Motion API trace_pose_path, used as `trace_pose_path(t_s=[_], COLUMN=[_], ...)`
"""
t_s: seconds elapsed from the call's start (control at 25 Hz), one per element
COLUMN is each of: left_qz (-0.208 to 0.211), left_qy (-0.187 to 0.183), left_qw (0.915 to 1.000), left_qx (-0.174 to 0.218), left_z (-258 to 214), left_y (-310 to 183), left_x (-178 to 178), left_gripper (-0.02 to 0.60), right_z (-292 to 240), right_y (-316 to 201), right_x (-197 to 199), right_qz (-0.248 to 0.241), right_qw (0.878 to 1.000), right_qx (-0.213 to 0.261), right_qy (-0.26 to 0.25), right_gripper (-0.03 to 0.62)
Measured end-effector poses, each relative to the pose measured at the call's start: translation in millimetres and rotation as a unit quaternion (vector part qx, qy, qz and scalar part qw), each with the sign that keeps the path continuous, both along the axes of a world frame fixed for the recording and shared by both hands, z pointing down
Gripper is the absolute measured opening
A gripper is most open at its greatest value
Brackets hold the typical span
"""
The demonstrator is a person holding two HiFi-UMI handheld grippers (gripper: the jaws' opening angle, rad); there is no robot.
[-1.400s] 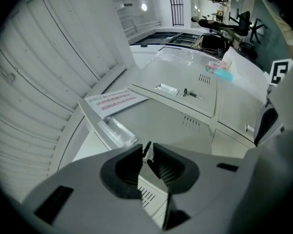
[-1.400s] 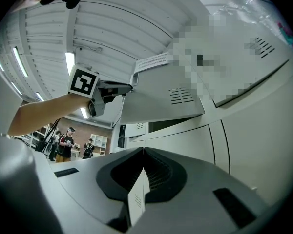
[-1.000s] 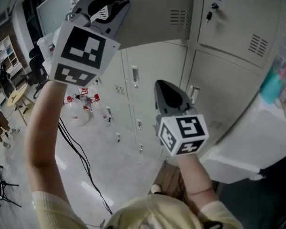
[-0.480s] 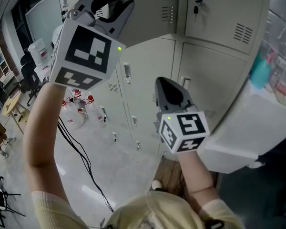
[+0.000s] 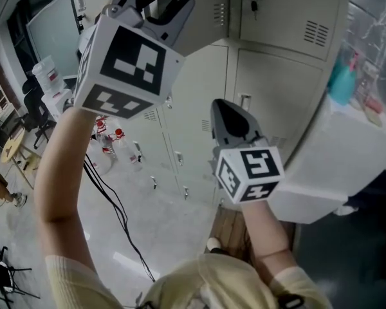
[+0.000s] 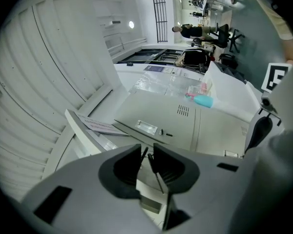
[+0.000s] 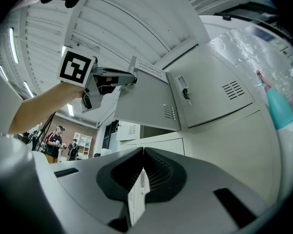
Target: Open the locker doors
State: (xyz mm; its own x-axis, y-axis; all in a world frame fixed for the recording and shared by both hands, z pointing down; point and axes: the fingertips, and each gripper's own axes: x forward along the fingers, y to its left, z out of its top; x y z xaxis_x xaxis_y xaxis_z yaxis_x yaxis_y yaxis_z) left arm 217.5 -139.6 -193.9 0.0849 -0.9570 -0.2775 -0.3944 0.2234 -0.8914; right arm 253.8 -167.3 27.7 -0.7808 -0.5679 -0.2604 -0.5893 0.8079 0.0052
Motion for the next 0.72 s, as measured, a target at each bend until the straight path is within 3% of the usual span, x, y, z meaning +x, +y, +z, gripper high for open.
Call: trace_pose_path(t_s=[0.36,0.6,0.72], left_qz=[0.036,0.088,0.135], left_qy=[0.023,0.038,0.072], left_qw=[0.9991,0.9953,0.9882], left_qx=[0.008,0.007,0.003], left_z=[3.7,12.8,17.1], left_y=[7.1,22.8,40.6], left_x=[21.5,40.8,51.9], left_gripper=[0.071,0.067,0.067], right_z=[-0.7,-0.3,2.3], right_y=[4.4,5.9,9.1], right_x=[19.3,19.8,16.7], right_qz=[0.020,0.021,0.020], right_qw=[1.000,1.000,1.000], right_qx=[-0.001,0.001,0.001], right_qy=[-0.007,-0.005,0.001], right_gripper=[0.006,0.006,0.006])
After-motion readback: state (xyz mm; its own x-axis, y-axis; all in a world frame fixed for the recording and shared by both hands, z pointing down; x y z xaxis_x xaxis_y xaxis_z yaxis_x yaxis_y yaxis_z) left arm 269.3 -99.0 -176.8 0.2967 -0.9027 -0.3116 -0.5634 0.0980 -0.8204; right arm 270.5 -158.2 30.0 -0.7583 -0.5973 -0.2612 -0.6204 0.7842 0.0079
